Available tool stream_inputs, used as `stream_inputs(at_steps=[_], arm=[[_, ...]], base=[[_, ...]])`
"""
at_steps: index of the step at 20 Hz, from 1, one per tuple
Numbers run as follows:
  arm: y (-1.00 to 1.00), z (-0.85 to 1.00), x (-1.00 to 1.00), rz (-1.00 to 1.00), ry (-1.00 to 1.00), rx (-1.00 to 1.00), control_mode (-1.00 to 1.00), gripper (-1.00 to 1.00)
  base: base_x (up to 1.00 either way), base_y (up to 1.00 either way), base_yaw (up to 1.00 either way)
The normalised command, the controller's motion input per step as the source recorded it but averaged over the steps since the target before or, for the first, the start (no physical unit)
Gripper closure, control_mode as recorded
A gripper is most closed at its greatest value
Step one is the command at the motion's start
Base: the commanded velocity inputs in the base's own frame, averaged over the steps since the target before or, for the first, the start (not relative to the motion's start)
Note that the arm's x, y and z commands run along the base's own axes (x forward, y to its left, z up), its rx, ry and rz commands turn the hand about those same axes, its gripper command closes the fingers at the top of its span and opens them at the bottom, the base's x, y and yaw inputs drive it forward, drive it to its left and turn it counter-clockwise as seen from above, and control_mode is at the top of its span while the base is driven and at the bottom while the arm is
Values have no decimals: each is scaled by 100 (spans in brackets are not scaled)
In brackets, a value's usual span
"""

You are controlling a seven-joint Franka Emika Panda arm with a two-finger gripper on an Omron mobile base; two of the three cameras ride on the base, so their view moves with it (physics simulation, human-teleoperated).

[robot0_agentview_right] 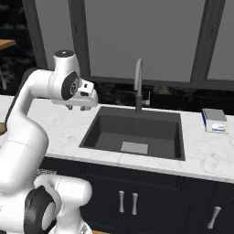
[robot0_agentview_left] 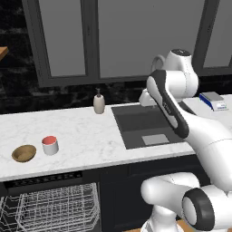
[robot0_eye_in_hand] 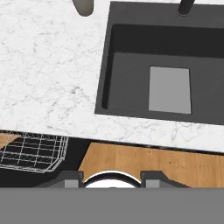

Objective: Pick up the cup and bowl from the counter, place them in the dishwasher, and close the dishwasher door.

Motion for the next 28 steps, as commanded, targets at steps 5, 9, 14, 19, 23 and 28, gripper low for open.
stream_inputs(at_steps=[5, 9, 14, 19, 23, 28], arm=[[1, 0, -48, 1, 1, 0, -100, -100], [60, 0, -100, 11, -11, 0, -100, -100], [100, -2, -92, 2, -11, -1, -100, -100], [100, -10, -39, 0, -1, -4, -100, -100], [100, -7, 10, -4, 0, -5, -100, -100], [100, -4, 74, -9, 5, -7, -100, -100]], base=[[0, 0, 0], [0, 0, 0], [0, 0, 0], [0, 0, 0], [0, 0, 0], [0, 0, 0]])
